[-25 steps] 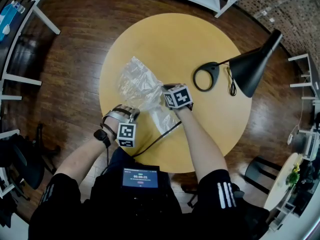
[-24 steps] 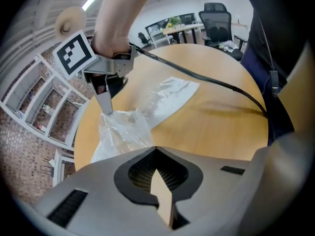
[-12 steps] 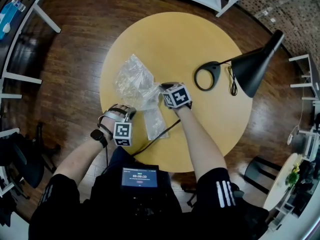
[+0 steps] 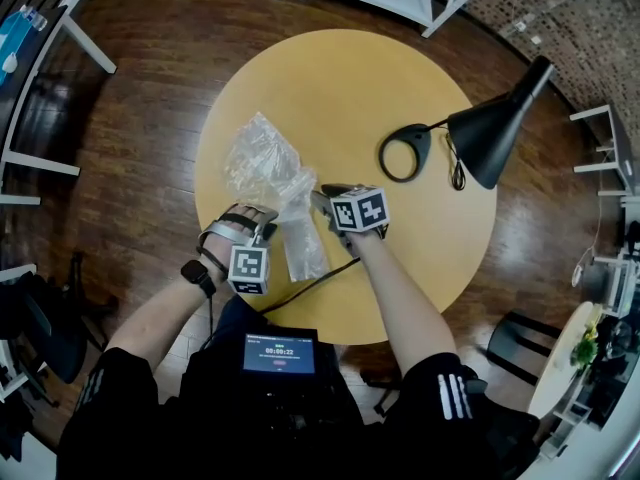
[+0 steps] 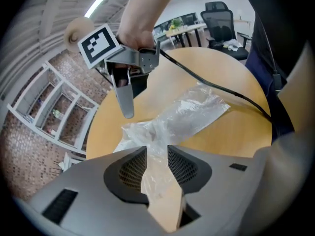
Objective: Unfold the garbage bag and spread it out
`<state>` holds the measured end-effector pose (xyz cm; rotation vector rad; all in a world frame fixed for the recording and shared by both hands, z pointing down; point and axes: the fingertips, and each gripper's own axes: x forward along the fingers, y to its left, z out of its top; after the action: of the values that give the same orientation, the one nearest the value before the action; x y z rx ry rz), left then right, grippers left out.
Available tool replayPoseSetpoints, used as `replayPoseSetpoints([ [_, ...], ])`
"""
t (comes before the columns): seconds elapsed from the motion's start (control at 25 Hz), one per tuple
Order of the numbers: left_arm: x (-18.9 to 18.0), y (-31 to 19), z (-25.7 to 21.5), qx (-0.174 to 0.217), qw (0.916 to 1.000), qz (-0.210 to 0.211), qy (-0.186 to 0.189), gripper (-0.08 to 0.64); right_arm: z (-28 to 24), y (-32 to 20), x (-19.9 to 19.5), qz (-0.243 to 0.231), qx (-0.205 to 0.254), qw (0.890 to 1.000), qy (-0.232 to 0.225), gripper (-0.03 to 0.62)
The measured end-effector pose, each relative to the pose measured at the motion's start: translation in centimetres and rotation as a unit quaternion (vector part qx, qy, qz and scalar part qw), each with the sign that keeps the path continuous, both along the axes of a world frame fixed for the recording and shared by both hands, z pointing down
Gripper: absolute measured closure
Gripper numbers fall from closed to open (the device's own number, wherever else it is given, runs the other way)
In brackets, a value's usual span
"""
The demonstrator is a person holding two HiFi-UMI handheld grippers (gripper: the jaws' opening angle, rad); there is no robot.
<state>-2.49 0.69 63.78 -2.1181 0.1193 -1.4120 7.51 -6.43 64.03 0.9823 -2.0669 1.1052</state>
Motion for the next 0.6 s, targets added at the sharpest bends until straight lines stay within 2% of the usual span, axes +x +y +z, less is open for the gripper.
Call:
replayPoseSetpoints([
  [0.2, 4.3, 0.9, 2.1, -0.007, 0.9997, 0.022, -0.008, 0.436, 2.1, 2.5, -2.0, -0.007, -0.021, 1.000, 0.002, 0.430],
  [0.4, 5.7, 0.6, 4.2, -0.009, 0.9992, 0.022, -0.031, 0.481, 4.4, 3.6, -2.0, -0.003, -0.047, 0.998, 0.038, 0.443],
  [0.48, 5.7, 0.7, 4.8, -0.013, 0.9990, 0.019, -0.039, 0.521, 5.1, 4.0, -1.8, -0.003, -0.058, 0.997, 0.046, 0.502],
  [0.6, 5.4, 0.9, 5.4, -0.020, 0.9986, 0.017, -0.047, 0.558, 5.5, 4.3, -1.7, -0.004, -0.063, 0.997, 0.048, 0.556],
])
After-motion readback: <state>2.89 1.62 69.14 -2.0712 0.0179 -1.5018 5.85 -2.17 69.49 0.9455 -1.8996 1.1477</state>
